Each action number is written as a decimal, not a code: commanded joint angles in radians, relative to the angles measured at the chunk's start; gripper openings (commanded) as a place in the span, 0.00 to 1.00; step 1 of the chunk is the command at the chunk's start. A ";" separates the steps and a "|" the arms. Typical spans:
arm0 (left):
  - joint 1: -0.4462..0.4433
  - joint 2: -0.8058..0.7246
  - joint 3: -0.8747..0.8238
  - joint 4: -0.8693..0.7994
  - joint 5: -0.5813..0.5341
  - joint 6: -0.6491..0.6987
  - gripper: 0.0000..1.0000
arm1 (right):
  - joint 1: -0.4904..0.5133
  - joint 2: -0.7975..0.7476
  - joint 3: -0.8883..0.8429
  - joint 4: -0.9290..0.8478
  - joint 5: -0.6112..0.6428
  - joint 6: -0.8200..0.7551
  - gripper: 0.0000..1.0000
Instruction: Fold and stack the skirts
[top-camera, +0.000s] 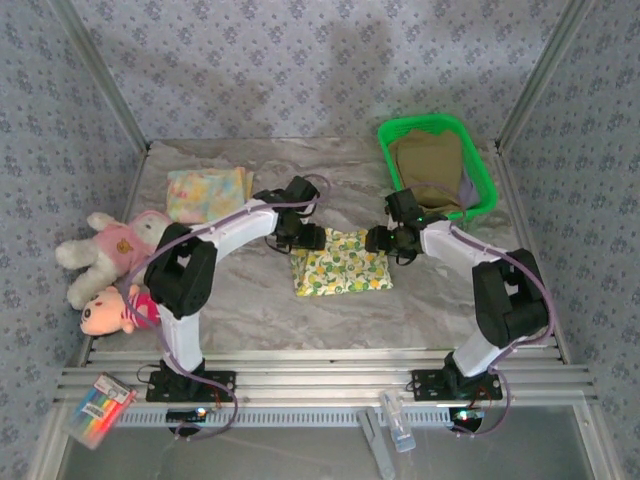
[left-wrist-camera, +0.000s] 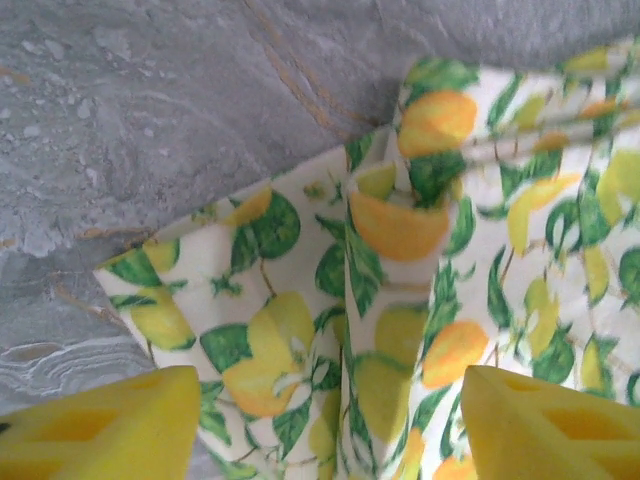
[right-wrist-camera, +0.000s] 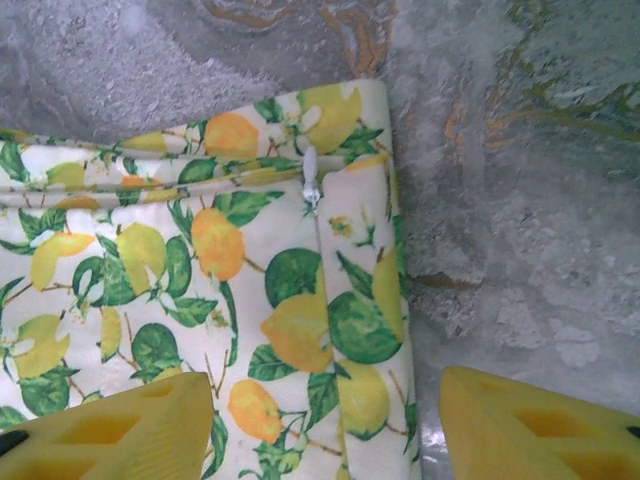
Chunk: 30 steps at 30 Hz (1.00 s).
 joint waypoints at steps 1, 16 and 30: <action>-0.001 -0.122 -0.052 -0.035 -0.001 -0.049 0.90 | 0.001 0.011 0.022 -0.032 -0.046 -0.030 0.66; 0.039 -0.080 -0.270 0.237 0.256 -0.162 0.99 | 0.006 0.070 -0.002 -0.002 -0.030 0.029 0.67; 0.037 -0.057 -0.298 0.348 0.290 -0.189 0.55 | 0.027 0.097 -0.014 0.031 -0.049 0.057 0.67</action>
